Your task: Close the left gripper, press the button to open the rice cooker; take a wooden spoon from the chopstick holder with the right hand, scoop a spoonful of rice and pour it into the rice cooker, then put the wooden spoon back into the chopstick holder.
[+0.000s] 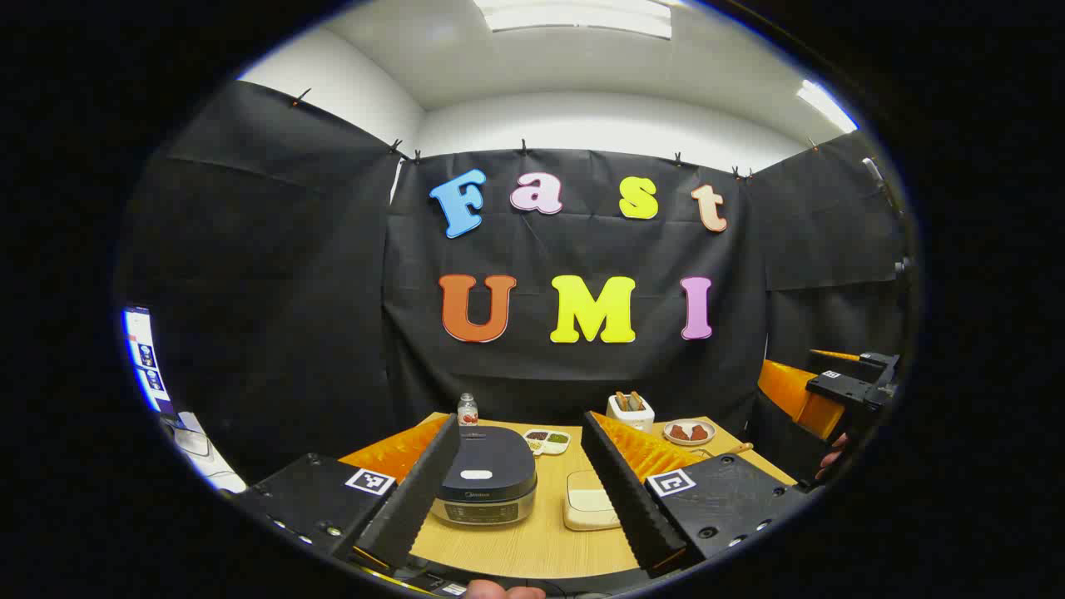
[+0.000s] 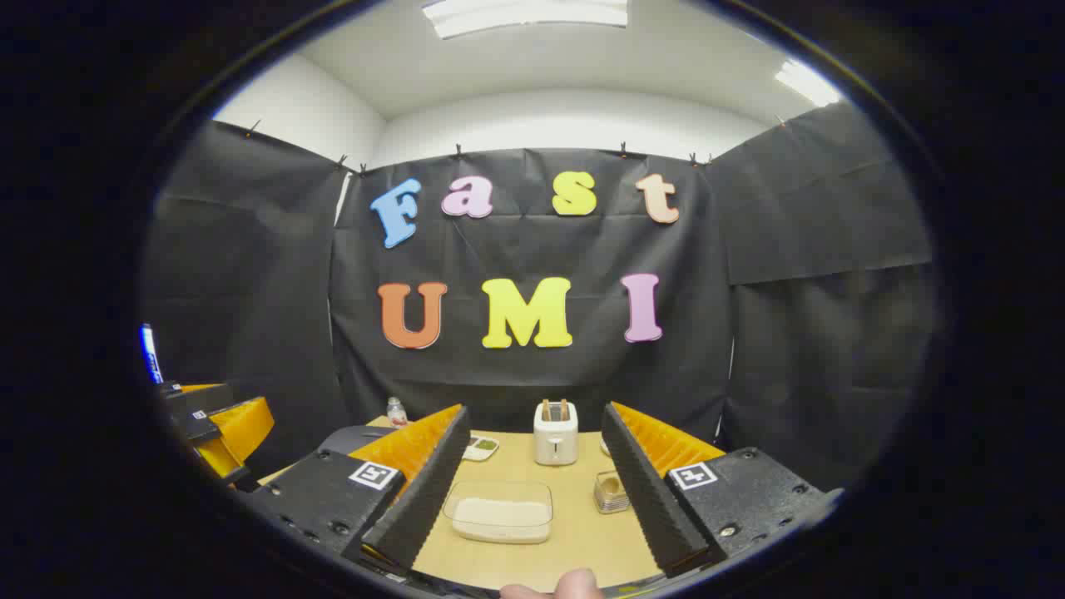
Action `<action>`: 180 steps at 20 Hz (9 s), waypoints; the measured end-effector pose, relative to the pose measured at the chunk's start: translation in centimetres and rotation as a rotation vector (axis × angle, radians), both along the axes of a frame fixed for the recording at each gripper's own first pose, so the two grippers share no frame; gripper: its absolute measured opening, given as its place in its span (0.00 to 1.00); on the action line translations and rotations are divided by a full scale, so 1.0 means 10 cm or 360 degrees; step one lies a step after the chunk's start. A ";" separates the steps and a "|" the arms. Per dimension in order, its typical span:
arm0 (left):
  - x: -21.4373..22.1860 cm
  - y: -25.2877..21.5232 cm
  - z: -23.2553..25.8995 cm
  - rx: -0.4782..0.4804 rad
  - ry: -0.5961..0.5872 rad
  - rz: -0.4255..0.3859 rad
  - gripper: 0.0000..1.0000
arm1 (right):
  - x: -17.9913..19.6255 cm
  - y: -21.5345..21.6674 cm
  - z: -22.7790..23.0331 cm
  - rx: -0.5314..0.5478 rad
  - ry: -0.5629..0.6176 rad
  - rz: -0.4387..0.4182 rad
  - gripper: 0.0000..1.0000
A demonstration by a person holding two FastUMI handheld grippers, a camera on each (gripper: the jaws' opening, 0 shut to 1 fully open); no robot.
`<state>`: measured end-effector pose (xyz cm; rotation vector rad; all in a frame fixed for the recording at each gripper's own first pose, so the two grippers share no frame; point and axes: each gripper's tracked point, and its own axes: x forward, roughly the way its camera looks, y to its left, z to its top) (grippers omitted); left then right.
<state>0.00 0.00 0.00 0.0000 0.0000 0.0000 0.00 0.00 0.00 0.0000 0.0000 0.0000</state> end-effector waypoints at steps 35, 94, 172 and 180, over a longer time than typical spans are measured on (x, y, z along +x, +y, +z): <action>0.65 -0.16 -0.52 0.0016 0.0287 -0.0023 0.95 | 0.69 -0.81 -0.25 -0.0009 0.0086 -0.0117 1.00; 2.24 0.46 -0.18 0.0023 0.0283 0.0133 0.66 | 1.19 -2.06 -1.01 0.0026 0.0312 -0.0326 1.00; 0.58 1.99 -0.51 -0.0098 0.0242 0.0347 0.96 | 2.10 0.29 -2.26 0.0045 0.0992 0.0153 0.08; 0.39 2.14 -0.67 -0.0076 0.0339 0.0340 0.95 | 2.22 0.20 -2.94 -0.0298 0.1094 -0.0044 0.08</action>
